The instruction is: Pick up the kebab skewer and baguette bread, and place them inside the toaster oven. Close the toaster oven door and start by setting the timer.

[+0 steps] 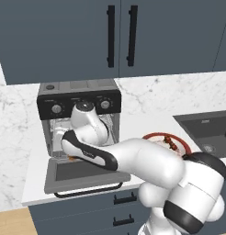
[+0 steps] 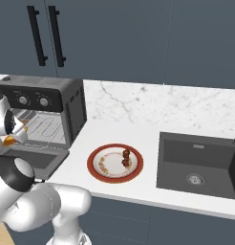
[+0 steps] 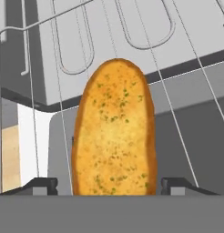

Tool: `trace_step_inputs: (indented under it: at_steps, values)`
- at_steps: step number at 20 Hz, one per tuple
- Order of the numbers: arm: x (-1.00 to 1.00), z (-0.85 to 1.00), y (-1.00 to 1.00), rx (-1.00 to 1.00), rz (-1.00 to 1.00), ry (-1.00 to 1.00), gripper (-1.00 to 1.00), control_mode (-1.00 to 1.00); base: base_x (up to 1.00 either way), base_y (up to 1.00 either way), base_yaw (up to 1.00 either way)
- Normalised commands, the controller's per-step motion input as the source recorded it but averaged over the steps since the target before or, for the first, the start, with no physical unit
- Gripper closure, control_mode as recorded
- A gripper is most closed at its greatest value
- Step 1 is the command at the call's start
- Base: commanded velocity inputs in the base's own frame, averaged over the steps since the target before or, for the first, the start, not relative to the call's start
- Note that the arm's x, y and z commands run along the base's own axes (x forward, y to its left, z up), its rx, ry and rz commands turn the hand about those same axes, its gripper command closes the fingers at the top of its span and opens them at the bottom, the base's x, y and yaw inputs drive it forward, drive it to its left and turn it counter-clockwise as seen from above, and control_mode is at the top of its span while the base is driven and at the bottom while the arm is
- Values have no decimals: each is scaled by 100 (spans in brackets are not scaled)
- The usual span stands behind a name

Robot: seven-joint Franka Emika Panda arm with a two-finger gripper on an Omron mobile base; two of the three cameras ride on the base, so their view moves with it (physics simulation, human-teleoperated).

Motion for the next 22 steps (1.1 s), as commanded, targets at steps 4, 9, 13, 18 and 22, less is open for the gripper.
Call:
trace_step_inputs:
  at_steps: [4, 9, 13, 18, 22]
  values:
    - [-7, 45, -40, 0, 0, 7, -100, -100, 0, 0, 0]
    - [-53, 80, -64, 0, 0, 5, -100, -100, 0, 0, 0]
    - [-99, 35, -88, 0, 0, 5, -100, -100, 0, 0, 0]
    - [-47, 15, -100, -2, 0, 10, -100, -100, 0, 0, 0]
    - [-17, 11, -100, -5, 6, 9, -100, -100, 0, 0, 0]
